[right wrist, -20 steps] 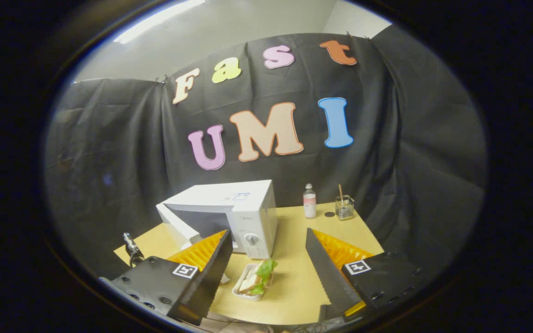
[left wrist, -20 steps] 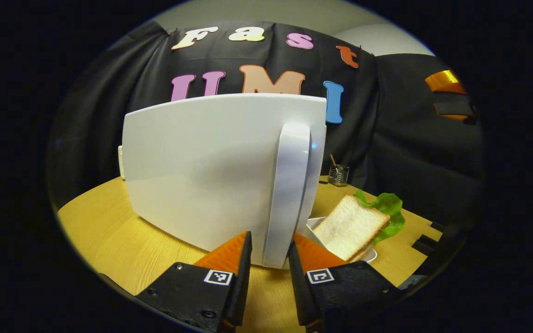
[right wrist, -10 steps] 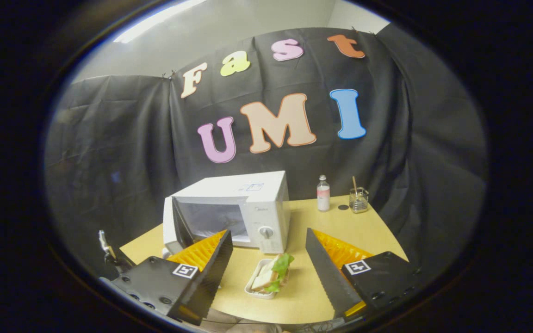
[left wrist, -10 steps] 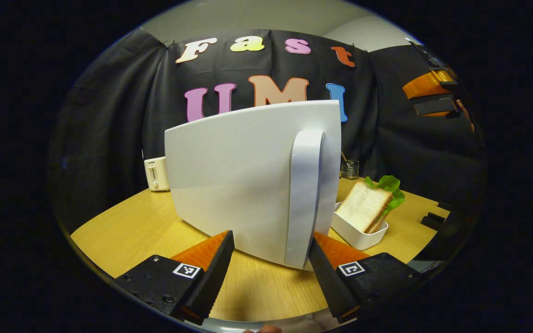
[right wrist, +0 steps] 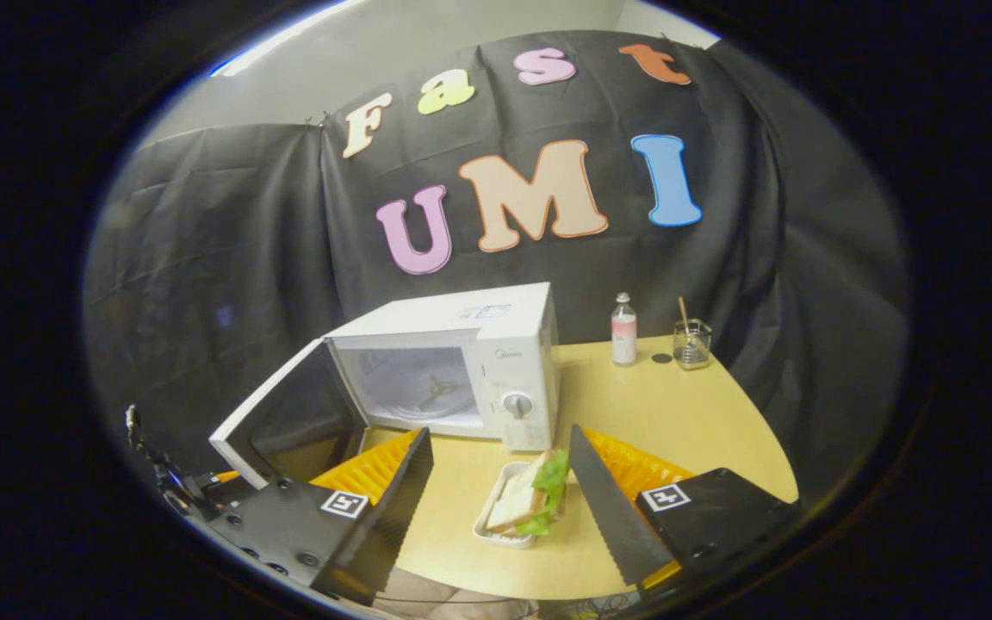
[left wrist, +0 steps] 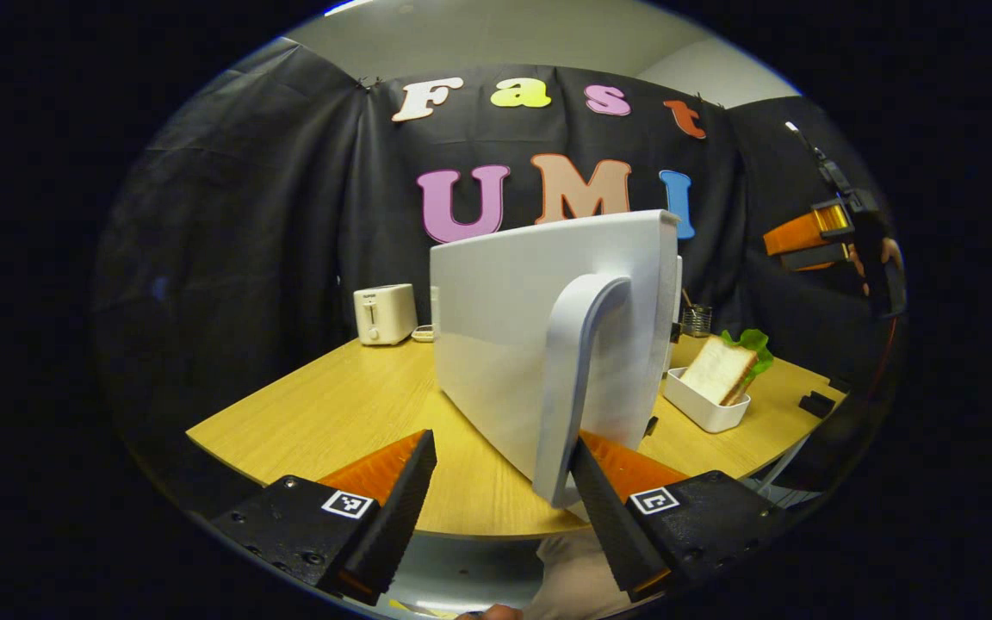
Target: Open the microwave oven with the left hand, put the food in, and close the microwave oven.
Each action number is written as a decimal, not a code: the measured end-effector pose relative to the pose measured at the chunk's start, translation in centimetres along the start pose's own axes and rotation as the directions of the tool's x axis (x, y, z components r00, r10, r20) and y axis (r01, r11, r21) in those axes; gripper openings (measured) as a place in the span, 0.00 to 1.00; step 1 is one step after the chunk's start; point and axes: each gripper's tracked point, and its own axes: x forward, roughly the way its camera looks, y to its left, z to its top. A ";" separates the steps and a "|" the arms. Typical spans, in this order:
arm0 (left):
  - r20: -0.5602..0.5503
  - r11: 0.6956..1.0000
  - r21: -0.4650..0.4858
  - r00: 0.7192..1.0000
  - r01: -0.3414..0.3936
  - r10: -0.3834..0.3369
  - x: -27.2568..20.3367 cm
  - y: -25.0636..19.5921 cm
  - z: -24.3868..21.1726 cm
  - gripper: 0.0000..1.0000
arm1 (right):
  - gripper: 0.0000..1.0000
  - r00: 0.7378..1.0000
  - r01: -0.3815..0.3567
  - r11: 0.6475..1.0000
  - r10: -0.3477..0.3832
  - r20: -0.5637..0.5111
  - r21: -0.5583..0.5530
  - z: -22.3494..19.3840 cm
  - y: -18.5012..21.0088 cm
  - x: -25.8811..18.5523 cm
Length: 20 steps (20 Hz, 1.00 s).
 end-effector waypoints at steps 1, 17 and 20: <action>0.006 1.000 -0.009 1.000 -0.016 0.016 -0.7 1.3 0.1 0.93 | 0.99 1.000 -0.002 1.000 0.002 -0.007 -0.004 -0.4 0.3 0.3; 0.111 0.873 -0.095 0.867 -0.478 0.486 -10.8 19.8 4.4 0.92 | 0.92 0.981 -0.010 1.000 0.006 -0.192 -0.018 -5.7 0.7 2.2; 0.175 0.839 -0.094 0.821 -0.535 0.543 -11.8 20.5 7.0 0.92 | 0.92 0.971 0.022 1.000 -0.021 -0.237 -0.001 -6.3 -1.2 2.3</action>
